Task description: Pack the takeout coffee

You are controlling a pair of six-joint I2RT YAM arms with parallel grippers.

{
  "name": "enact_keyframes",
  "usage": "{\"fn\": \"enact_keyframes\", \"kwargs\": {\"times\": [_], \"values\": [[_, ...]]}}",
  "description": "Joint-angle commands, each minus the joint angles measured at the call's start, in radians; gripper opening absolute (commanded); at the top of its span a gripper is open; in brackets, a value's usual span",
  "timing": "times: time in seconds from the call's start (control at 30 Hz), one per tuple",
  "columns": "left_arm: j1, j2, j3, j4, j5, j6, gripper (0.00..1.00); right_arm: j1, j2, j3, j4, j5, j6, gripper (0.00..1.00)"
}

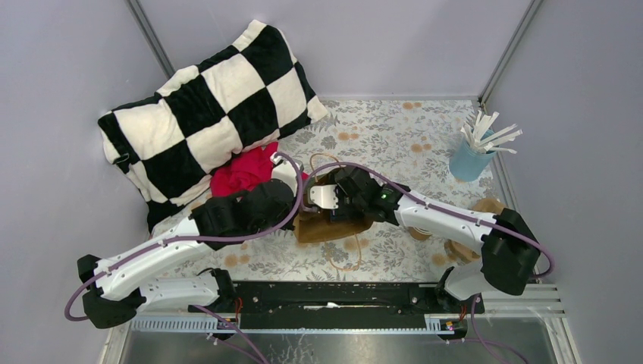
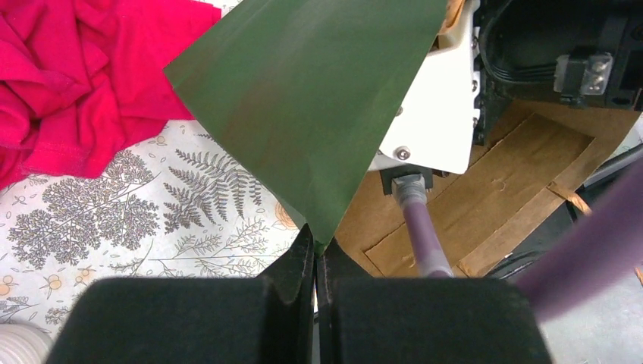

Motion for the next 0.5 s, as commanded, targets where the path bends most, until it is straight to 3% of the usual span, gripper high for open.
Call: {"fn": "enact_keyframes", "kwargs": {"times": [0.0,0.27,0.47], "values": [[-0.004,0.002,0.046,-0.033,0.009,0.016,0.0,-0.035,0.036,0.004,0.055,-0.05,0.021,0.69],[-0.002,0.024,0.122,-0.054,0.04,0.028,0.0,-0.038,0.059,0.062,-0.018,-0.058,0.041,0.69],[-0.002,0.079,0.256,-0.099,0.116,0.058,0.0,-0.037,0.048,0.175,-0.191,-0.094,0.081,0.71]]}}
